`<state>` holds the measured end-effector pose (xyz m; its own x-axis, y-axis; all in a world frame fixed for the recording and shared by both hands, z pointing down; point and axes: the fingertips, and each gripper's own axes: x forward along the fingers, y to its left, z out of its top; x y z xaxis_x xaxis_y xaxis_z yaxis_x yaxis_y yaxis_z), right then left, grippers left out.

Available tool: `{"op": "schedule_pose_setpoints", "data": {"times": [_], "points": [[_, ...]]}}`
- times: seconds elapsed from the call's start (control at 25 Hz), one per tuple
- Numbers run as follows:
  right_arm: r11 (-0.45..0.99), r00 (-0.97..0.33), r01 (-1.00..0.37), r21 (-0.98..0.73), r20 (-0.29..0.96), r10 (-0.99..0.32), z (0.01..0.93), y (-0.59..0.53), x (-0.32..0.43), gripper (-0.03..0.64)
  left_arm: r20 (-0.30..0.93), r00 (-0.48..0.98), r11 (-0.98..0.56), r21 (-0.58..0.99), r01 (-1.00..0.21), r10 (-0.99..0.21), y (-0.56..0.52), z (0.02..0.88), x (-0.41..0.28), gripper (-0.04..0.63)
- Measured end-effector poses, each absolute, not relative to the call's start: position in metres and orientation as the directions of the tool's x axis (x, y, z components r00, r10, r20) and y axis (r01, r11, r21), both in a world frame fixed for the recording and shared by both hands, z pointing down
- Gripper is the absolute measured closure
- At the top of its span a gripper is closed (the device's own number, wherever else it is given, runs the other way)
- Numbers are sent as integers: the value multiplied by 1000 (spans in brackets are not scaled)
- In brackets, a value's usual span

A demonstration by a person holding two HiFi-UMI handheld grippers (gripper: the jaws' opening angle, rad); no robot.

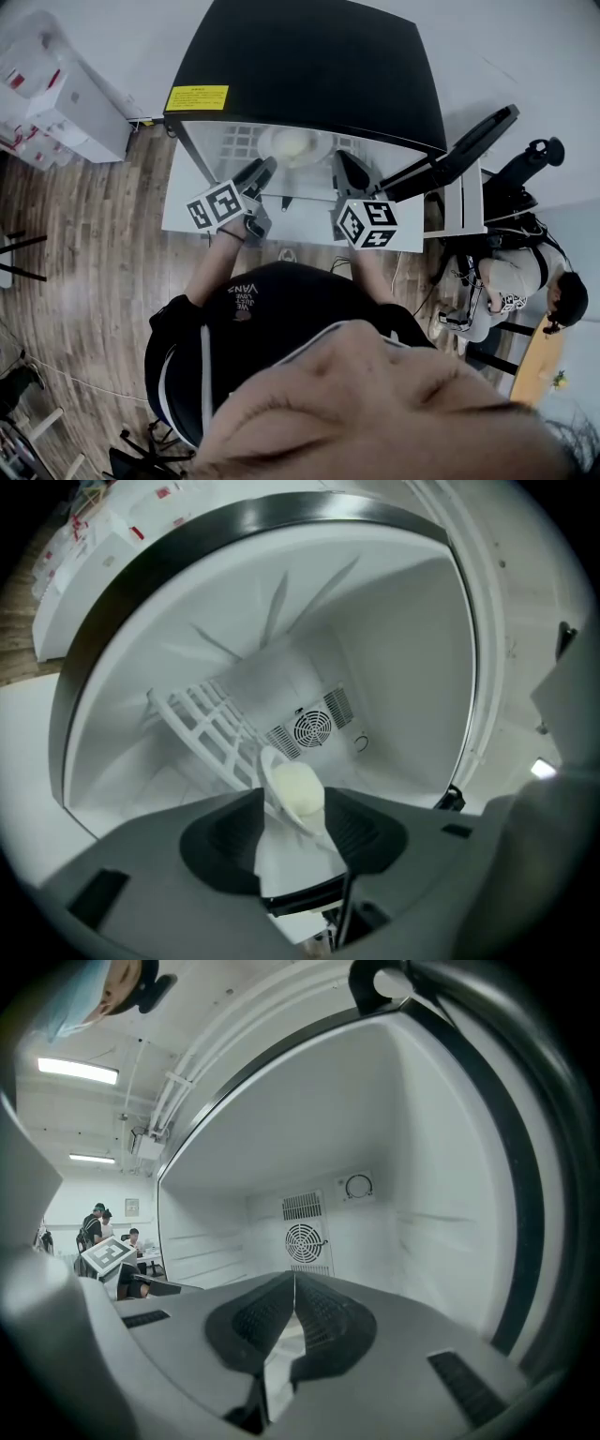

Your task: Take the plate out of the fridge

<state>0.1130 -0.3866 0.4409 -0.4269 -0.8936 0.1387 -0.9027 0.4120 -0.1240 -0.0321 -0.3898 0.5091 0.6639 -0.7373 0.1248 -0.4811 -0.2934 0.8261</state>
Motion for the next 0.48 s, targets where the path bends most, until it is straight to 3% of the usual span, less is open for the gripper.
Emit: {"op": "schedule_pose_setpoints", "data": {"times": [0.24,0.48], "points": [[409,-425,-904,-127,140,-894,443,-388,116,604,139,656,-257,845,-469,-742,-394,510,-31,419],[412,-428,-902,-132,138,-893,441,-387,115,604,120,679,-193,910,-367,-724,-393,507,-23,419]]}}
